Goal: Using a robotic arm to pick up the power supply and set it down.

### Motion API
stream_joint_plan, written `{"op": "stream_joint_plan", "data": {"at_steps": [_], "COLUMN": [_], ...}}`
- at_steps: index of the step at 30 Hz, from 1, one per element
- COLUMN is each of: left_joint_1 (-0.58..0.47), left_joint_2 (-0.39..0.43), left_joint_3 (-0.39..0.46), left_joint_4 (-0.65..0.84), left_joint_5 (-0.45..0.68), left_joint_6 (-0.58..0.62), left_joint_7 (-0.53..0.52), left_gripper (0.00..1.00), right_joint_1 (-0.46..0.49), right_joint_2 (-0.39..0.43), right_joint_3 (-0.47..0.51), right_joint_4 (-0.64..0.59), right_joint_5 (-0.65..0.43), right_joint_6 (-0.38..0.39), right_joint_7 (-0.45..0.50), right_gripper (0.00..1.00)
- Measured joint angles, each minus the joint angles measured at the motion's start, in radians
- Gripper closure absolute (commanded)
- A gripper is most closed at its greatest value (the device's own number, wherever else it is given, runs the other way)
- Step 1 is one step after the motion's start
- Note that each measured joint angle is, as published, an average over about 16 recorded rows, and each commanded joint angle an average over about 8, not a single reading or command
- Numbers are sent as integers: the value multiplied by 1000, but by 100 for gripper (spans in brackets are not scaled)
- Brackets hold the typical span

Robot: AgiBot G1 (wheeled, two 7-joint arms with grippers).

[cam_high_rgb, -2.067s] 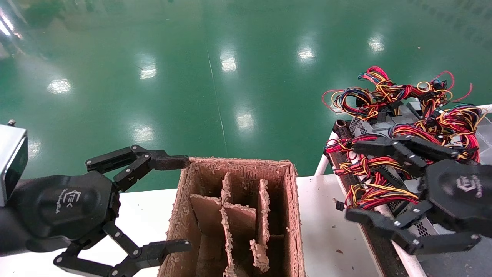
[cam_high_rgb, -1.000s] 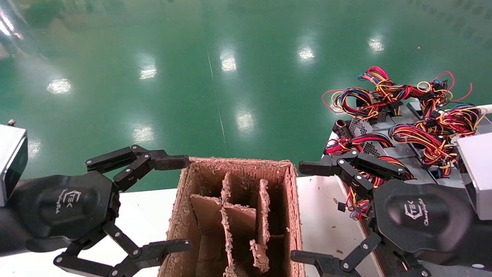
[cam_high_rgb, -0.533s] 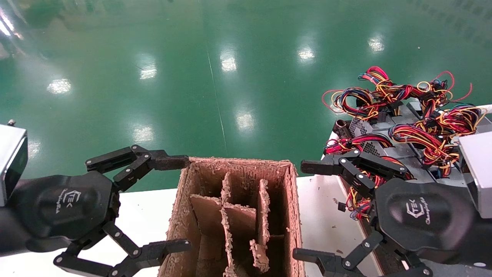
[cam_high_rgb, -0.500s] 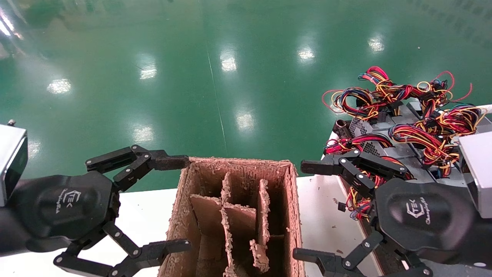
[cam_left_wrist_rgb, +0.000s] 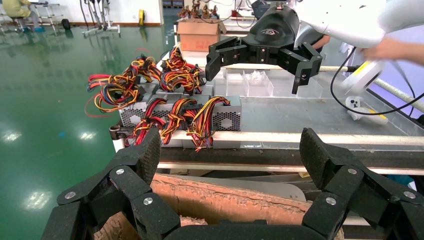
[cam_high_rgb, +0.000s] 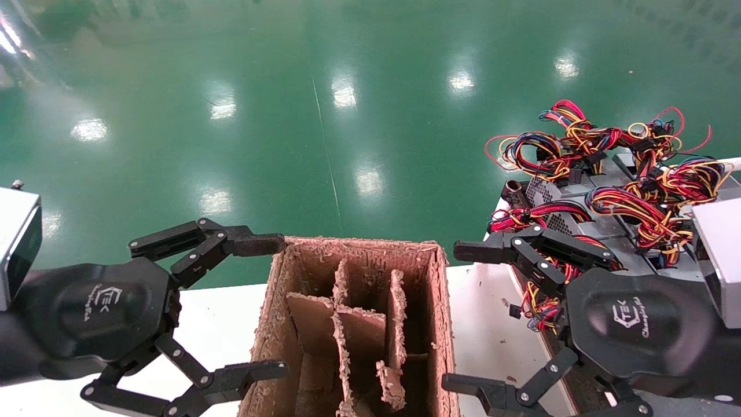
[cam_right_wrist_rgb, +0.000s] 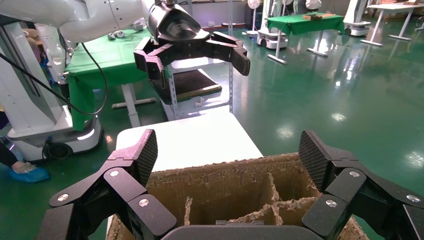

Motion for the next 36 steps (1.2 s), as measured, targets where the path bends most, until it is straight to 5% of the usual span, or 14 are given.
{"op": "stream_joint_plan", "data": {"at_steps": [36], "left_joint_1": [0], "left_joint_2": [0], "left_joint_3": [0], "left_joint_4": [0], "left_joint_5": [0], "left_joint_6": [0], "left_joint_7": [0], "left_gripper": [0], "right_joint_1": [1], "right_joint_2": [1], "right_joint_3": [-1], "right_joint_4": [-1], "right_joint_5": [1], "right_joint_6": [0], "right_joint_7": [0], "right_gripper": [0]}}
